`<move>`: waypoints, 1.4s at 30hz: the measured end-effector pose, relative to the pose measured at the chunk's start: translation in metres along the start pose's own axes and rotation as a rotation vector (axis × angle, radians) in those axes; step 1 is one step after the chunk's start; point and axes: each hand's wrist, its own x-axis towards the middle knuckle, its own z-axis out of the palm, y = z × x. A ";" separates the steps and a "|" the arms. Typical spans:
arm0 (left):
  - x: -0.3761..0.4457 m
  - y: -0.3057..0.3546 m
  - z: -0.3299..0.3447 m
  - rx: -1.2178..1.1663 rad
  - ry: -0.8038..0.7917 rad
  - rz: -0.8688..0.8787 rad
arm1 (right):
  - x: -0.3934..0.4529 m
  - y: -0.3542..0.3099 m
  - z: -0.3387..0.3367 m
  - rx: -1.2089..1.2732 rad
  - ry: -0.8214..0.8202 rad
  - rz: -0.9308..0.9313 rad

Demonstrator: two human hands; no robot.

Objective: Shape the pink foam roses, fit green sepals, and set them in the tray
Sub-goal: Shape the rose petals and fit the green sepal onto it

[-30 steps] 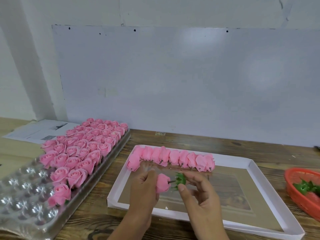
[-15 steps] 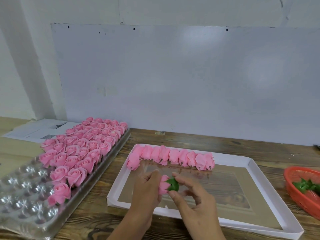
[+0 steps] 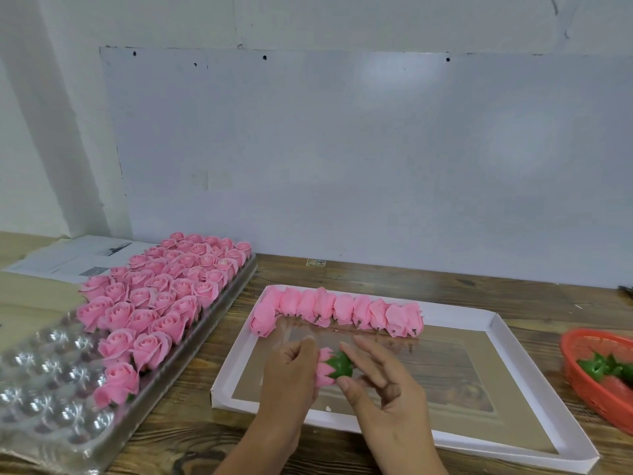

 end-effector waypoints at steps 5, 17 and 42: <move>0.001 0.001 0.000 -0.026 -0.010 -0.027 | -0.001 0.000 -0.001 -0.007 -0.019 0.006; 0.002 -0.006 0.000 0.046 0.003 0.097 | 0.005 0.001 0.000 0.012 0.036 0.030; 0.007 -0.015 -0.005 0.068 -0.210 0.135 | 0.017 -0.012 -0.012 0.201 0.101 0.209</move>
